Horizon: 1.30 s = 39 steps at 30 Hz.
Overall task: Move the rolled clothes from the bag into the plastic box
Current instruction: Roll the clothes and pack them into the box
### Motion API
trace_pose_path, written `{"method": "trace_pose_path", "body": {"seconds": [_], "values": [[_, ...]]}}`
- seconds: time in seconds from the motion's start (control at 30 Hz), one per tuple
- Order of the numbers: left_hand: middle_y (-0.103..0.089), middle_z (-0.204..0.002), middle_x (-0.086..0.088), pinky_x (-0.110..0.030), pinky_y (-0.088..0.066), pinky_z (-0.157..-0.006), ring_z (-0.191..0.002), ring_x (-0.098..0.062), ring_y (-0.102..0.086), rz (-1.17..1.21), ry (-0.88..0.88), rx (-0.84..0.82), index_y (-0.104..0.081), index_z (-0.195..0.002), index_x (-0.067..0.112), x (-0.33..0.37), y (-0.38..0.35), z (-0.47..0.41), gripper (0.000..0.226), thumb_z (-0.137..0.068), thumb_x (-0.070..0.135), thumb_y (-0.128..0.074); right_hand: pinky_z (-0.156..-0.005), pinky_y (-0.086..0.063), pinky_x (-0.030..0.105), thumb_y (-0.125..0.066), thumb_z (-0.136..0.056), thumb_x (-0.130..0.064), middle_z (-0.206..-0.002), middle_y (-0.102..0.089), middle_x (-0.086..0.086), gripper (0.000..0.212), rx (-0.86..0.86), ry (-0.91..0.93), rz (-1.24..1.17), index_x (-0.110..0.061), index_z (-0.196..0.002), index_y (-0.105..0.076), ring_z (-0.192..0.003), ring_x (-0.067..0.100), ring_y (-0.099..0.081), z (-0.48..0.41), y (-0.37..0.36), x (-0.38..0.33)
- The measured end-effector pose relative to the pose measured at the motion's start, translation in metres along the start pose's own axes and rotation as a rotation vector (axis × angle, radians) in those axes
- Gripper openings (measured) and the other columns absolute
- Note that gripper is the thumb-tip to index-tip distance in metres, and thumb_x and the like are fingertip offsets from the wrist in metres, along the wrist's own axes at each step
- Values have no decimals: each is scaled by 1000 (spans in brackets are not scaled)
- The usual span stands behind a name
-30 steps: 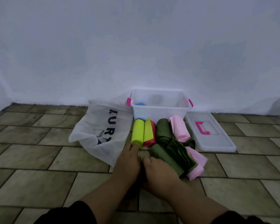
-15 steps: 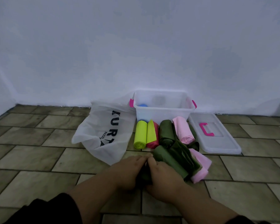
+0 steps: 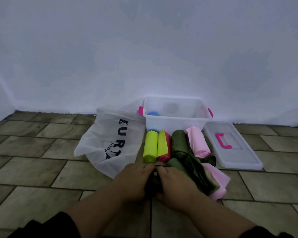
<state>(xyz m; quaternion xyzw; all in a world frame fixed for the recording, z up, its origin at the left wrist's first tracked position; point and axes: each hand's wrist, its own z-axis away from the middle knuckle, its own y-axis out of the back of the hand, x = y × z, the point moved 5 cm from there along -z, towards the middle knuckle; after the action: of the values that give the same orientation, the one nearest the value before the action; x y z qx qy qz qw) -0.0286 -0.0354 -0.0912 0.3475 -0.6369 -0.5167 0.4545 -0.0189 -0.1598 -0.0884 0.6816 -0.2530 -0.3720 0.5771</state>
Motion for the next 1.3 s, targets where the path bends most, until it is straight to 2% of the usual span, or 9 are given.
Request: {"method": "trace_pose_path", "body": {"seconds": [0.1, 0.17, 0.33, 0.53, 0.73, 0.93, 1.1, 1.2, 1.3], "values": [[-43, -139, 3, -33, -26, -107, -124, -16, -41, 20, 110, 24, -28, -140, 30, 2, 1, 0, 69, -81, 42, -60, -91, -46, 35, -59, -78, -37, -126, -49, 1, 54, -31, -42, -10, -21, -126, -41, -112, 21, -49, -2, 0, 2], [-29, -147, 3, -32, -26, -108, -131, -17, -30, 155, 336, 245, -26, -142, 31, 4, 4, 11, 73, -78, 32, -60, -83, -47, 34, -59, -78, -37, -120, -53, 1, 47, -17, -92, -22, -21, -119, -43, -105, 22, -55, -6, 3, 5], [-52, -130, -9, -46, -49, -95, -109, -29, -55, 1452, 886, 339, -33, -139, 28, 31, -25, 20, 71, -77, 12, -65, -76, -48, 32, -59, -81, -36, -111, -61, 1, 45, 10, -184, -129, -18, -118, -42, -96, 21, -62, -7, 1, 4], [-53, -115, -5, -39, -50, -73, -90, -24, -55, 1622, 961, 457, -20, -146, 34, 18, -20, 3, 71, -90, 17, -60, -68, -49, 28, -60, -79, -29, -100, -67, -2, 37, 30, -257, -499, -21, -112, -47, -86, 12, -64, -1, 7, -5], [-61, -121, -13, -42, -57, -68, -98, -35, -65, 1870, 732, 509, -36, -137, 40, 13, 5, -22, 67, -86, 5, -61, -64, -48, 31, -66, -78, -26, -82, -63, 3, 26, -33, -298, -843, -18, -93, -47, -68, 13, -57, -13, 45, 8], [-49, -139, -2, -38, -45, -97, -115, -19, -54, 1584, 401, 438, -23, -147, 37, -5, 84, -111, 74, -88, 16, -62, -72, -55, 48, -76, -70, -19, -93, -68, 21, 36, 99, -347, -1229, -11, -94, -50, -81, 37, -68, -69, 107, 42], [-17, -158, -8, -40, -23, -112, -142, -26, -22, 790, 483, 228, 0, -151, 24, -49, 111, -176, 84, -90, 57, -47, -62, -58, 43, -68, -81, -9, -89, -67, 21, 18, 317, -437, -1431, -4, -91, -54, -73, 29, -70, -136, 148, 103], [1, -159, -14, -49, -17, -115, -145, -32, -9, 386, 606, 52, 12, -149, 15, -75, 90, -190, 105, -83, 62, -54, -69, -59, 48, -70, -81, -15, -101, -64, 22, 35, 318, -597, -1177, 1, -108, -54, -82, 34, -69, -170, 151, 150], [9, -159, -13, -52, -13, -116, -145, -32, -2, 334, 598, -30, 18, -148, 18, -85, 71, -198, 109, -80, 67, -51, -75, -54, 38, -72, -80, -22, -105, -62, 20, 39, 22, -642, -626, 1, -108, -58, -88, 32, -62, -196, 129, 165]]}}
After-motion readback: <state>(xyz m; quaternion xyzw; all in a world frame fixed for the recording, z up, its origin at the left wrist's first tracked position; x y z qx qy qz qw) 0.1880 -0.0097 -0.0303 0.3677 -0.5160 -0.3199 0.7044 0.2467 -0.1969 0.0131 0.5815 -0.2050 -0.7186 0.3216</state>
